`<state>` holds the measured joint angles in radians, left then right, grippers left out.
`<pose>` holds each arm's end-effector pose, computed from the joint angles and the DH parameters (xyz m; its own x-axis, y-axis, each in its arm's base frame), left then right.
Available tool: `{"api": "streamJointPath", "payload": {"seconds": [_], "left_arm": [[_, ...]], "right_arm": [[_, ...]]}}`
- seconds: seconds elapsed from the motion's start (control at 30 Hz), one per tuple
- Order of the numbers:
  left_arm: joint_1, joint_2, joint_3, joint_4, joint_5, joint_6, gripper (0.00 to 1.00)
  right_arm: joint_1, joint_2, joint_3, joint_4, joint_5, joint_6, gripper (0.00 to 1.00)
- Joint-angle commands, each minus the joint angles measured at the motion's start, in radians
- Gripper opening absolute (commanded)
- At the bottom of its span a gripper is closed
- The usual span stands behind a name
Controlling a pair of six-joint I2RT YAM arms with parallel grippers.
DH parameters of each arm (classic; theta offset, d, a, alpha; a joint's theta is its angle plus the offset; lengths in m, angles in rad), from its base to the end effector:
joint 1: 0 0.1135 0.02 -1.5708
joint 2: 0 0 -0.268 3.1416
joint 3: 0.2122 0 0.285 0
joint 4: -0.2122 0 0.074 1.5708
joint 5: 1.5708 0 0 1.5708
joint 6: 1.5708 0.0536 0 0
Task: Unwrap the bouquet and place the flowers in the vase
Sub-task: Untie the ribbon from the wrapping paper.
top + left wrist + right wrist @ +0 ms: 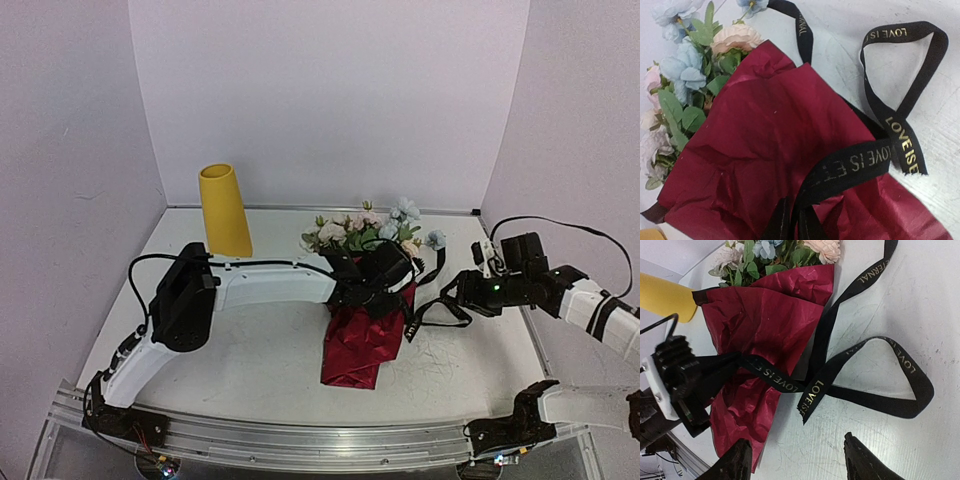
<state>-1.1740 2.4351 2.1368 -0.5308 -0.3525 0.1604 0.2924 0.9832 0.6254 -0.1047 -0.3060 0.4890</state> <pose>0.2458 -0.5386 0.1713 -0.1574 0.7636 -0.6262 0.8110 0.4618 0.3592 0.2495 0.0920 0.2394 -0.6276 0.2789 -0.7269 -0.2698 0.7979 0.5391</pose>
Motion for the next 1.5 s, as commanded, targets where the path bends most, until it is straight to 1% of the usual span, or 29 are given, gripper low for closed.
{"api": "streamJointPath", "payload": {"seconds": [0.0,0.2,0.4,0.5,0.6,0.67,0.73,0.83,0.9,0.97,1.03,1.1,1.17,1.23,1.37,1.47], "left_arm": [[-0.006,-0.206,-0.099,0.010,-0.082,-0.173,0.06],[-0.003,-0.365,-0.305,0.018,-0.156,-0.345,0.06],[0.009,-0.479,-0.452,0.023,-0.232,-0.504,0.06],[0.033,-0.550,-0.551,0.021,-0.281,-0.635,0.07],[0.079,-0.641,-0.680,0.022,-0.294,-0.819,0.11],[0.119,-0.712,-0.787,0.027,-0.260,-0.953,0.13],[0.146,-0.761,-0.866,0.037,-0.236,-1.024,0.19],[0.163,-0.823,-0.961,0.043,-0.236,-1.103,0.29],[0.172,-0.844,-0.988,0.066,-0.208,-1.082,0.35],[0.172,-0.845,-0.979,0.131,-0.127,-0.952,0.42],[0.172,-0.813,-0.933,0.165,-0.026,-0.809,0.52],[0.172,-0.750,-0.855,0.165,0.053,-0.718,0.60],[0.172,-0.694,-0.792,0.164,0.127,-0.651,0.65],[0.172,-0.641,-0.730,0.163,0.199,-0.620,0.69],[0.172,-0.550,-0.625,0.165,0.303,-0.626,0.74],[0.171,-0.469,-0.532,0.163,0.445,-0.603,0.76]], "right_arm": [[0.003,0.037,0.031,-0.028,-0.002,-0.040,0.64],[0.002,0.075,0.030,-0.029,-0.010,-0.050,0.64],[0.003,0.144,0.038,-0.030,-0.003,-0.022,0.64],[0.002,0.163,0.044,-0.031,0.008,-0.004,0.63],[0.002,0.175,0.049,-0.028,0.013,0.011,0.63],[0.002,0.176,0.046,-0.023,0.009,0.023,0.63],[0.002,0.171,0.037,-0.016,0.005,0.037,0.63],[0.003,0.160,0.022,-0.008,0.003,0.055,0.62],[0.002,0.152,0.014,-0.005,0.004,0.064,0.62],[0.002,0.147,0.013,-0.004,0.002,0.069,0.62],[0.002,0.141,0.014,-0.004,0.002,0.072,0.62],[0.003,0.138,0.015,-0.004,0.004,0.072,0.62],[0.003,0.139,0.016,-0.004,0.005,0.072,0.62],[0.002,0.140,0.016,-0.004,0.004,0.072,0.62],[0.002,0.137,0.020,-0.006,0.004,0.067,0.62],[0.002,0.131,0.021,-0.009,0.007,0.057,0.62]]}}
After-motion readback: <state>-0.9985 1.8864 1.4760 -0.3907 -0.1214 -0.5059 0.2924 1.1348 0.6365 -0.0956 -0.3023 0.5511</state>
